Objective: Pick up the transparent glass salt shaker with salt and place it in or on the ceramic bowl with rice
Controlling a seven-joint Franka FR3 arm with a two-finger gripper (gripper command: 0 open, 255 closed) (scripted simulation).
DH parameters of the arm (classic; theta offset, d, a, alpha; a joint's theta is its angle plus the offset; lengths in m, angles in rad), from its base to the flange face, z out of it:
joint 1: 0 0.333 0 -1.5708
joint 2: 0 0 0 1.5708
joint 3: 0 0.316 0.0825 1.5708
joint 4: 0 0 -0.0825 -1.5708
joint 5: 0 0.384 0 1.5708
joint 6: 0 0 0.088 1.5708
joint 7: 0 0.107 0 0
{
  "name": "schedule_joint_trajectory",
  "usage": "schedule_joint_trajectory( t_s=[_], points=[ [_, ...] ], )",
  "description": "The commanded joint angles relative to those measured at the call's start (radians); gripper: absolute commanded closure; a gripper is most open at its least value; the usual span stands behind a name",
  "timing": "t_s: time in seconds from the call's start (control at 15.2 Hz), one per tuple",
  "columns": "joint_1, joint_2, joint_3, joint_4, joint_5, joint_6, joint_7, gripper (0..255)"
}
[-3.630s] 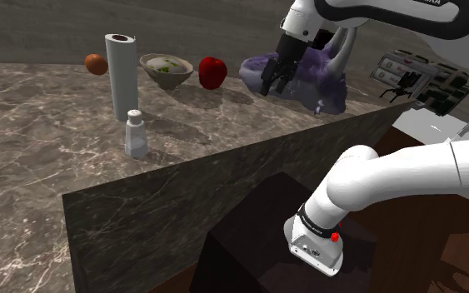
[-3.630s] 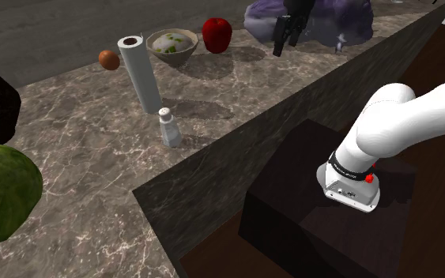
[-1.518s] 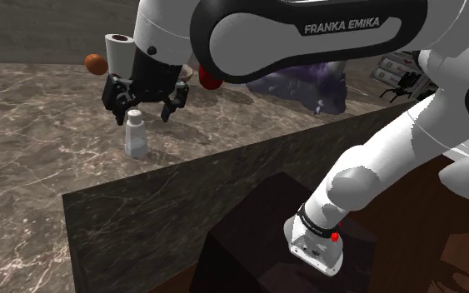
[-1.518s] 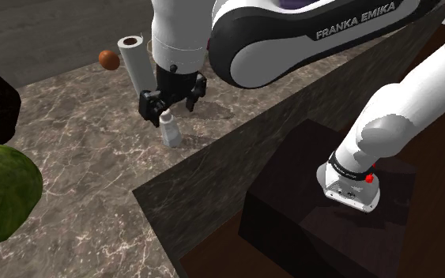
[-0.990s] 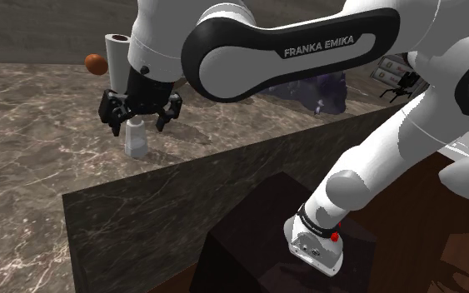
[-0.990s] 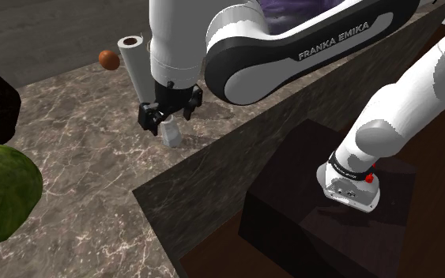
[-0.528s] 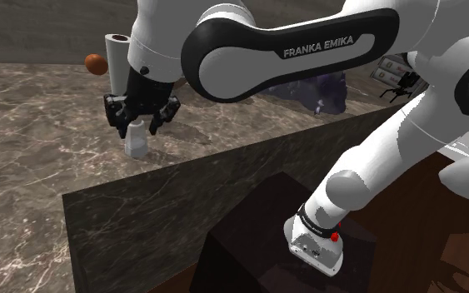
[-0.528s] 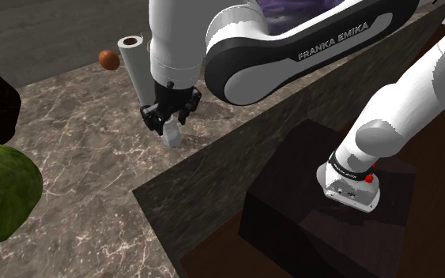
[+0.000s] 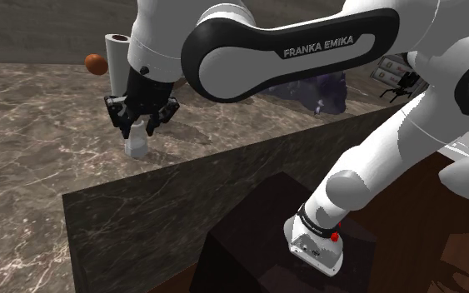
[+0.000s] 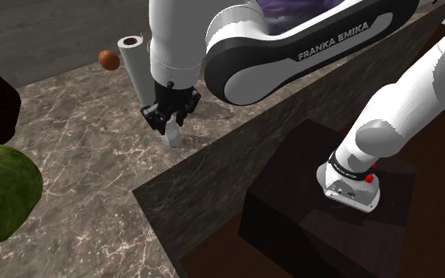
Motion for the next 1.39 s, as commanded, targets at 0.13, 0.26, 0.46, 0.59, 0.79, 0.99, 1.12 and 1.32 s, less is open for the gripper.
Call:
schedule_joint_trajectory(
  t_s=[0.13,0.26,0.46,0.59,0.79,0.99,1.12,1.32],
  points=[
    [0.001,-0.007,-0.004,0.021,0.006,-0.027,-0.007,255],
    [0.001,-0.013,-0.008,0.043,0.011,-0.053,-0.012,255],
    [0.001,-0.019,-0.014,0.078,0.016,-0.093,-0.019,255],
    [0.001,-0.023,-0.017,0.102,0.018,-0.120,-0.023,255],
    [0.000,-0.025,-0.021,0.140,0.020,-0.160,-0.028,255],
    [-0.002,-0.025,-0.024,0.180,0.021,-0.200,-0.032,255],
    [-0.003,-0.024,-0.025,0.208,0.020,-0.226,-0.033,255],
    [-0.005,-0.020,-0.026,0.252,0.017,-0.267,-0.034,255]
  ],
)
